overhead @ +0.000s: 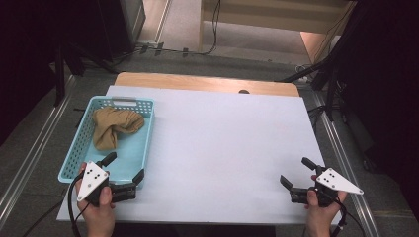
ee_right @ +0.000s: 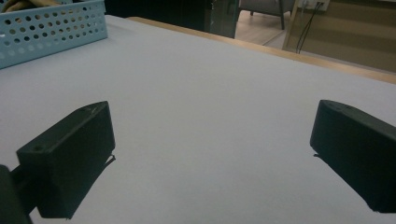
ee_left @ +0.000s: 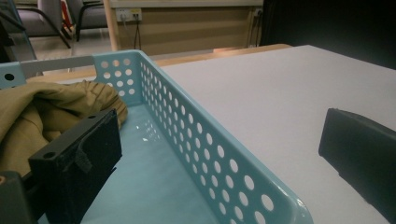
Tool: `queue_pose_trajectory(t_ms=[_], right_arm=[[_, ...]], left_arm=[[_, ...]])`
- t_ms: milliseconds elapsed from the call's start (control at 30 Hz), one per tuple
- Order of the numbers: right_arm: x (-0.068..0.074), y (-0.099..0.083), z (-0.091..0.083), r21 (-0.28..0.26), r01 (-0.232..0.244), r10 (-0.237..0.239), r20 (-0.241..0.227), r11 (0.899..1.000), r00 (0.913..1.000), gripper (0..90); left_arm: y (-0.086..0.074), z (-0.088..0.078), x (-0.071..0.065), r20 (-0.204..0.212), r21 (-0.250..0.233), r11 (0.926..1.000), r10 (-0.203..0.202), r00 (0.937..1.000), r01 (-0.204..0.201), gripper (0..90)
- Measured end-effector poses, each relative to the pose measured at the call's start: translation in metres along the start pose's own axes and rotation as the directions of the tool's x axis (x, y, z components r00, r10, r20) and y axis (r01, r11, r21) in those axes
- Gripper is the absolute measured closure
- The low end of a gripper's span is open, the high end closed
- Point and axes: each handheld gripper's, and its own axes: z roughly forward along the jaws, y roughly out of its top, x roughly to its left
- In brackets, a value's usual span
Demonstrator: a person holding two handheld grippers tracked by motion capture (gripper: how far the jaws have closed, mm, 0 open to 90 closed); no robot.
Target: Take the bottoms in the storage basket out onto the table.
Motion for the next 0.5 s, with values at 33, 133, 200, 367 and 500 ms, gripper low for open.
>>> queue_pose_trajectory(t_ms=[33,133,200,367,500], right_arm=[[0.0,-0.001,-0.001,0.001,-0.006,0.006,0.0,1.0,1.0,0.0],[0.0,-0.001,-0.001,-0.003,-0.008,0.008,-0.001,1.0,1.0,0.0],[0.002,0.0,-0.002,-0.007,-0.006,0.006,0.002,1.0,1.0,0.0],[0.006,0.002,-0.004,-0.013,0.014,-0.014,0.012,1.0,0.9998,0.0],[0.008,0.002,-0.003,-0.014,0.018,-0.018,0.01,1.0,0.9998,0.0]], left_arm=[[0.001,0.0,-0.001,0.002,0.002,1.0,0.001,1.0,-0.001,0.0],[0.003,0.0,-0.002,0.001,0.001,1.0,0.001,1.0,-0.001,0.0],[0.005,-0.001,-0.002,0.004,0.001,1.0,0.003,1.0,-0.003,0.0],[0.011,-0.002,-0.004,0.024,-0.011,0.9999,0.002,0.9997,-0.001,0.0],[0.017,-0.003,-0.005,0.028,-0.014,0.9999,0.01,0.9996,-0.01,0.0]])
